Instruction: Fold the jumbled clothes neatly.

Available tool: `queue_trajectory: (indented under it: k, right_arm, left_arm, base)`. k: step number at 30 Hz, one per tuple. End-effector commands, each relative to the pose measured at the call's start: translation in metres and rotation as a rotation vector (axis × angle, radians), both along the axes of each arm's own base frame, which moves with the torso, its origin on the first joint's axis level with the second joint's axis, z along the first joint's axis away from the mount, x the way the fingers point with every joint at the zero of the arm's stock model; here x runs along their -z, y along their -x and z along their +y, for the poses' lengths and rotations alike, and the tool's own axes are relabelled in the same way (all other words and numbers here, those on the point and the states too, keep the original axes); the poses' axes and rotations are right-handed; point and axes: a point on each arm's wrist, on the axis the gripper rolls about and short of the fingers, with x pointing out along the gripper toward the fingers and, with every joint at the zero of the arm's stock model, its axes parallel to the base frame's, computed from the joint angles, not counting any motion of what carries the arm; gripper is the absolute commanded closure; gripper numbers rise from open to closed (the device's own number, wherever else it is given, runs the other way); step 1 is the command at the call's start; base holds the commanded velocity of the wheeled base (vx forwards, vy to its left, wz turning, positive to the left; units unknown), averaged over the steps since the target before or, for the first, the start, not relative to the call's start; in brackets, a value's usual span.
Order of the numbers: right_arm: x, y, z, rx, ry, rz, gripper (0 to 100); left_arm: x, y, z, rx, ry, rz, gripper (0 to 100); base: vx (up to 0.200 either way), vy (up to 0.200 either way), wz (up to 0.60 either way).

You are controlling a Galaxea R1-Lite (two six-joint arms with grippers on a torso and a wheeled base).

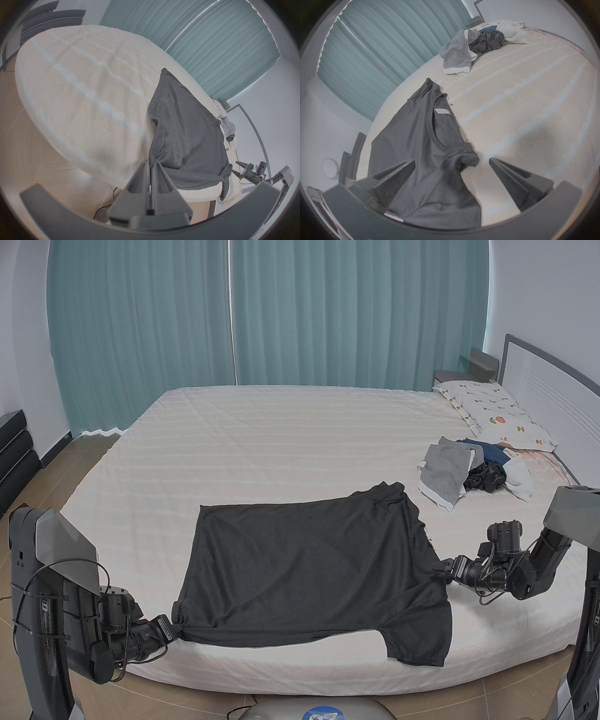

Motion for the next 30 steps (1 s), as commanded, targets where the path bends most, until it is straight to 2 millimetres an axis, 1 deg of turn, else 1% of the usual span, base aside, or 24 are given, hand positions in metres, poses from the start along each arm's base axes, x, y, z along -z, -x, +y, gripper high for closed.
queue_trajectory:
  k: [1, 4, 5, 6, 10, 16, 29, 30]
  right_arm:
    - [-0.017, 0.024, -0.010, -0.039, -0.042, 0.005, 0]
    - [-0.008, 0.037, -0.005, -0.085, -0.025, 0.051, 0]
    - [-0.008, 0.037, -0.005, -0.085, -0.025, 0.051, 0]
    - [-0.002, 0.044, -0.002, -0.123, -0.002, 0.077, 0]
    - [0.011, 0.055, 0.009, -0.191, 0.031, 0.127, 0]
    - [0.018, 0.058, 0.022, -0.231, 0.040, 0.149, 0]
    - [0.020, 0.057, 0.022, -0.227, 0.046, 0.155, 0]
    - [0.020, 0.057, 0.022, -0.226, 0.045, 0.155, 100]
  left_arm:
    - [0.000, 0.000, 0.000, -0.001, 0.000, 0.000, 100]
    - [0.000, 0.000, 0.000, 0.000, 0.001, 0.000, 100]
    - [0.000, 0.000, 0.000, 0.000, 0.001, 0.000, 100]
    - [0.000, 0.000, 0.000, 0.000, 0.001, 0.001, 100]
    - [0.000, 0.000, 0.000, -0.001, 0.000, 0.000, 100]
    - [0.000, 0.000, 0.000, -0.001, 0.000, 0.000, 100]
    - [0.000, 0.000, 0.000, -0.001, 0.000, 0.000, 100]
    - [0.000, 0.000, 0.000, -0.001, 0.000, 0.000, 100]
  base:
    - [0.000, 0.000, 0.00]
    - [0.000, 0.000, 0.00]
    - [0.000, 0.000, 0.00]
    - [0.000, 0.000, 0.00]
    - [0.000, 0.000, 0.00]
    - [0.000, 0.000, 0.00]
    - [0.000, 0.000, 0.00]
    - [0.000, 0.000, 0.00]
